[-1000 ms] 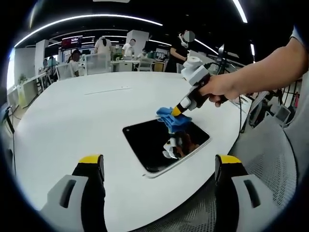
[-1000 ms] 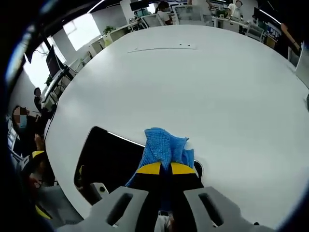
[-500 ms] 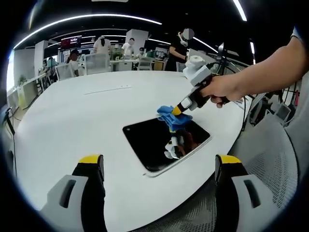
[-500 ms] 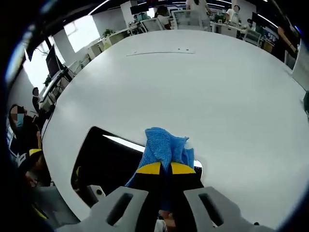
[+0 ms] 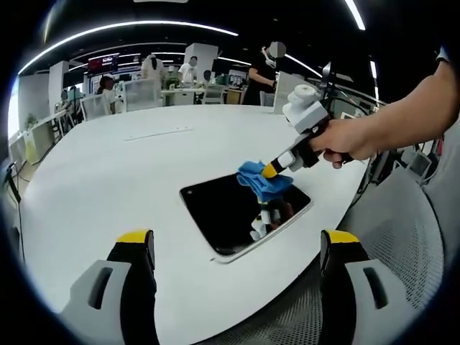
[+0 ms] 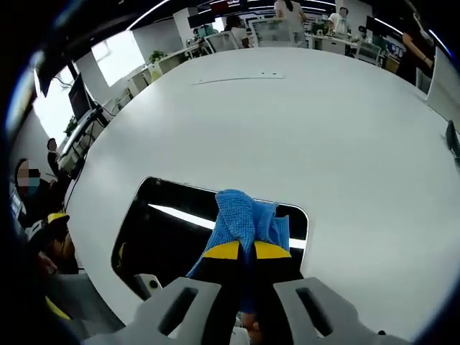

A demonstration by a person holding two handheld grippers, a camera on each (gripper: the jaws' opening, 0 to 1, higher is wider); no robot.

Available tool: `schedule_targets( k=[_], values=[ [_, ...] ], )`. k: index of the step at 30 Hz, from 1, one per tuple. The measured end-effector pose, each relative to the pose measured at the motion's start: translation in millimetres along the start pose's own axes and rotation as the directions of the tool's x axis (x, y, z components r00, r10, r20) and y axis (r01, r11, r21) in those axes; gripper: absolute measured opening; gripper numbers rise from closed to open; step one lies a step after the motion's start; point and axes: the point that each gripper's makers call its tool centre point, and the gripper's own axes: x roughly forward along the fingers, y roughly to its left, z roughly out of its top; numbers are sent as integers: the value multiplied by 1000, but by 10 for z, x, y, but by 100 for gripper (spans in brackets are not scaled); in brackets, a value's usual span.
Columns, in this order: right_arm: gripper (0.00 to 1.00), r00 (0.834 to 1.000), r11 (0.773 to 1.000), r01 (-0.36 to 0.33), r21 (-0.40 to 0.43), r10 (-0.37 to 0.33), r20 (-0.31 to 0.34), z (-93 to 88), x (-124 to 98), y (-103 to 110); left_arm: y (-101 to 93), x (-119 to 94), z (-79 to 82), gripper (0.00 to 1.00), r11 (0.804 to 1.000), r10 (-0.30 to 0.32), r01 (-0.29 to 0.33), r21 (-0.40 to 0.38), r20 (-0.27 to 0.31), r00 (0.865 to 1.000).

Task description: Wipe the mirror surface with the cleaning cloth until all visible marks leave the cleaned area.

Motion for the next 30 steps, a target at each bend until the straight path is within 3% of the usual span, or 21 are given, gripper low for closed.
schedule_targets(
  k=[13,18,30],
  values=[
    [0,1000,1000,-16,25,16,3,-226,-136,93,11,-11,4,95,1000,2,-2,-2,6,1000],
    [0,1000,1000,-20,-2,20,5,-269,-160,127,19,-22,22,95,1000,10,-10,-6,11,1000],
    [0,999,997,-48,55,48,5,-369,-224,148,34,-11,12,94,1000,16,-16,-5,7,1000]
  ],
)
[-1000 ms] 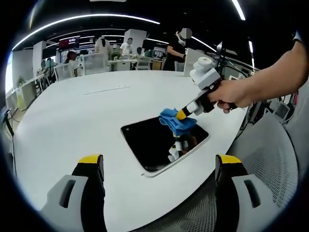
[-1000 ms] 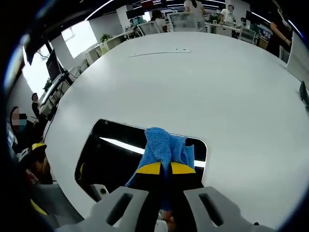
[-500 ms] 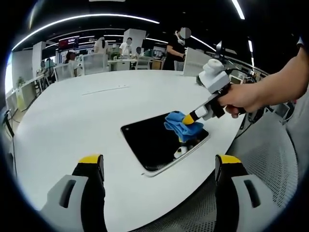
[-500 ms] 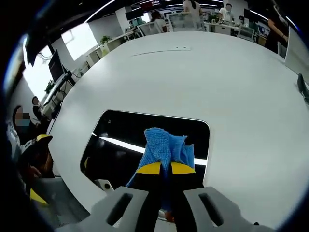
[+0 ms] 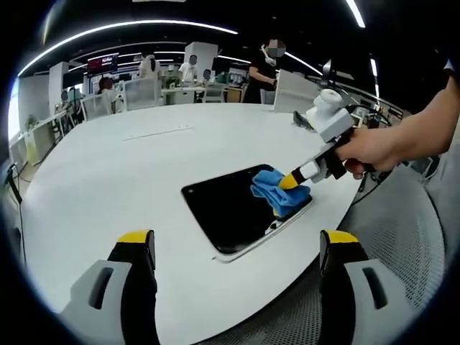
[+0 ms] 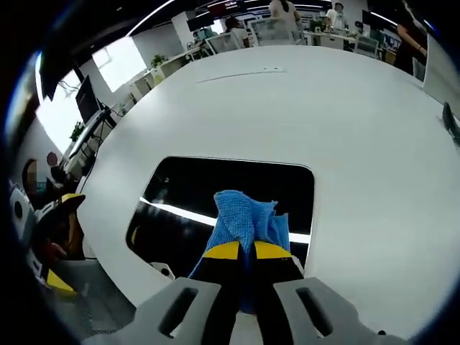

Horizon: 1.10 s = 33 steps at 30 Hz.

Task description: Wipe the mirror surface with the cleaning cloth until all visible marks leave the cleaned area.

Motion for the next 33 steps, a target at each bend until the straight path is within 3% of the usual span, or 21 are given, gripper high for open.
schedule_targets(
  k=[8,12,33],
  values=[
    [0,1000,1000,-15,26,15,-9,-84,-46,42,33,-5,-8,94,1000,13,-13,-3,2,1000],
    [0,1000,999,-9,-41,8,-12,-135,-76,72,20,-5,-16,94,1000,8,-8,-1,-4,1000],
    [0,999,999,-41,25,42,-15,-311,-171,138,18,2,8,99,1000,9,-8,-16,4,1000]
  ],
)
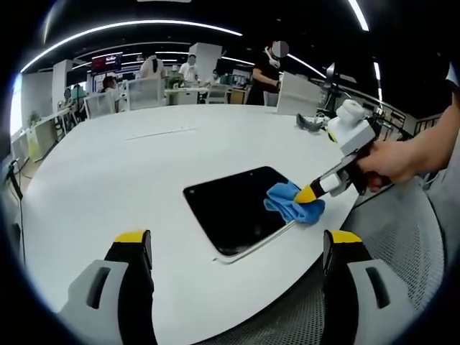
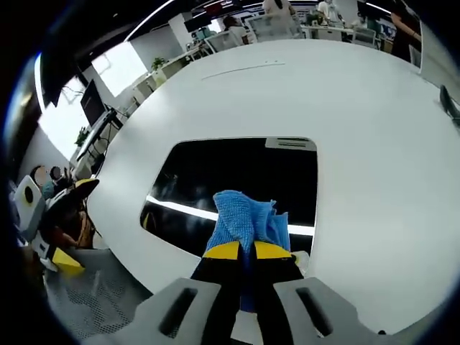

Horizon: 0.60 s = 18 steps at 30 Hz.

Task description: Wipe the mirror surface with the cleaning cloth until all visible marks leave the cleaned area.

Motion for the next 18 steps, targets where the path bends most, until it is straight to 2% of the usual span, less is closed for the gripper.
schedule_targets(
  k=[18],
  values=[
    [0,999,999,-26,29,26,-20,-91,-49,33,1,4,-12,99,1000,3,-3,2,-8,1000]
  ],
)
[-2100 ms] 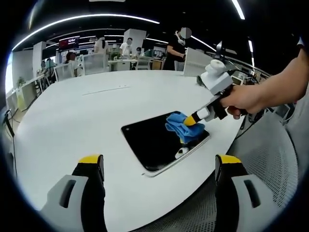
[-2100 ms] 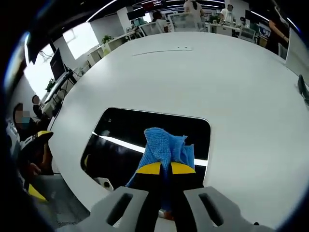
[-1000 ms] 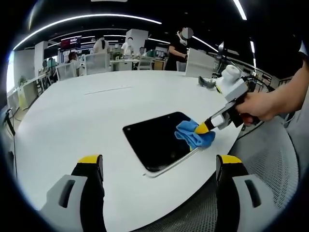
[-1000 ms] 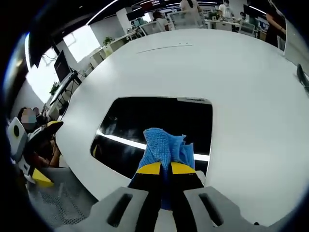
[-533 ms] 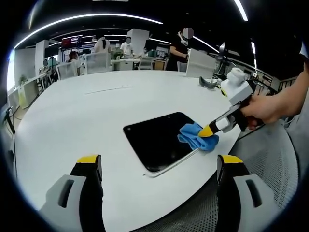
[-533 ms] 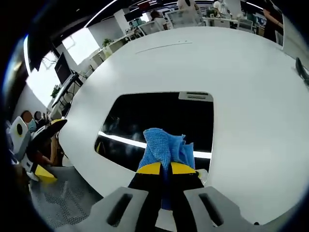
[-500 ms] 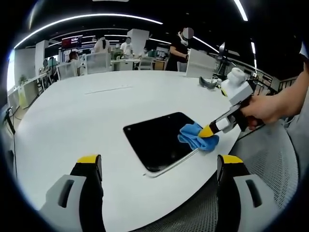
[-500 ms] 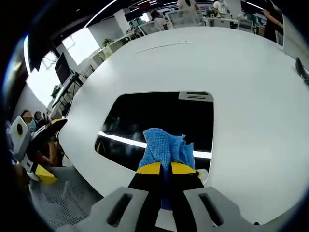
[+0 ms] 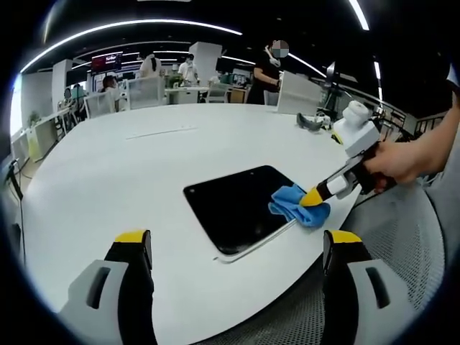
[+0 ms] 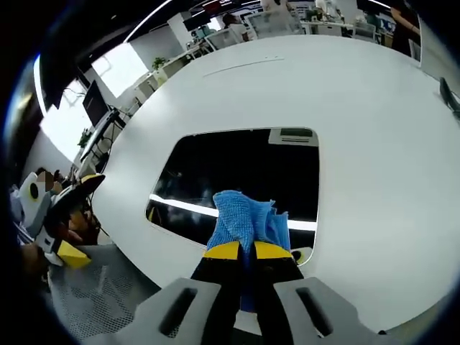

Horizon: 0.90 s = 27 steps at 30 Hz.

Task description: Wipe the mirror surface with the cleaning cloth until all visible marks leave the cleaned area.

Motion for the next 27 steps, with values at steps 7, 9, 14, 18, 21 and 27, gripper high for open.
schedule_targets(
  k=[7,9,14,18,21,27],
  values=[
    [0,1000,1000,-15,-9,15,-2,-2,-4,-4,-3,5,-3,99,1000,-1,1,-1,-3,1000],
    [0,1000,1000,-14,-13,14,-3,-9,-13,-13,-2,5,-1,99,1000,1,-1,3,-2,1000],
    [0,1000,1000,-22,-14,22,-3,-15,-22,-38,0,8,-5,98,1000,2,-2,1,-4,1000],
    [0,1000,999,-28,-17,28,-5,-17,-22,-34,3,9,-10,98,1000,2,-2,3,-3,1000],
    [0,1000,999,-29,-17,28,-7,-17,-29,-49,1,6,-8,98,1000,3,-3,3,-4,1000],
    [0,1000,1000,-27,-9,27,-6,-15,-51,-115,-1,5,-5,98,1000,3,-3,4,-3,1000]
  ],
)
